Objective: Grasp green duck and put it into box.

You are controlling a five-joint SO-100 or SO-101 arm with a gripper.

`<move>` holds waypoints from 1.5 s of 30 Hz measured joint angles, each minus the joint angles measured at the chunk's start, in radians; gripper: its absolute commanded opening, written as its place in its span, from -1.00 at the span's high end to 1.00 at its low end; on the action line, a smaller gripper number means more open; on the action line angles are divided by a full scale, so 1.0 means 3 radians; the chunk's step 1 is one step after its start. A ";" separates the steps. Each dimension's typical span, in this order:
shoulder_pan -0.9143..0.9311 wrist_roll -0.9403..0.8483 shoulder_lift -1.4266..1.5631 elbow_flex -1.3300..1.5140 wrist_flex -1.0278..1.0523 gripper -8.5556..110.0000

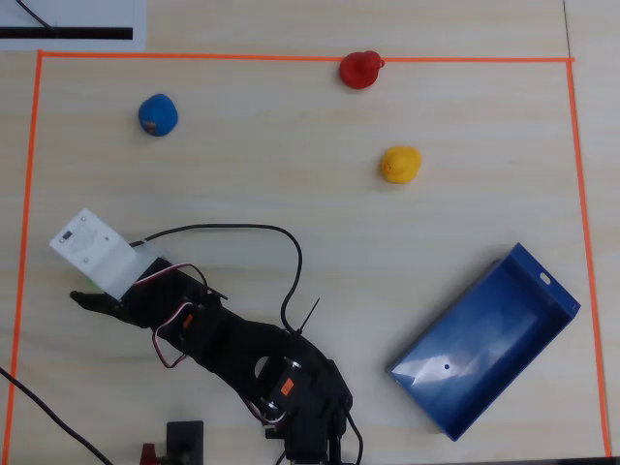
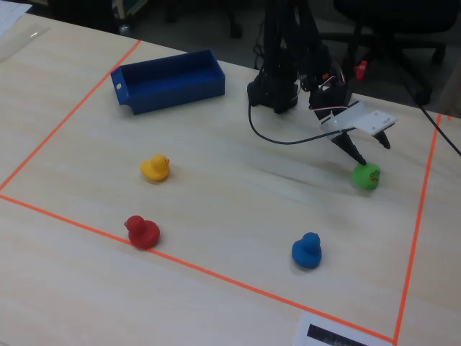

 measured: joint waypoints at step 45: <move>0.0138 0.0046 -0.1048 -0.0455 -0.0670 0.85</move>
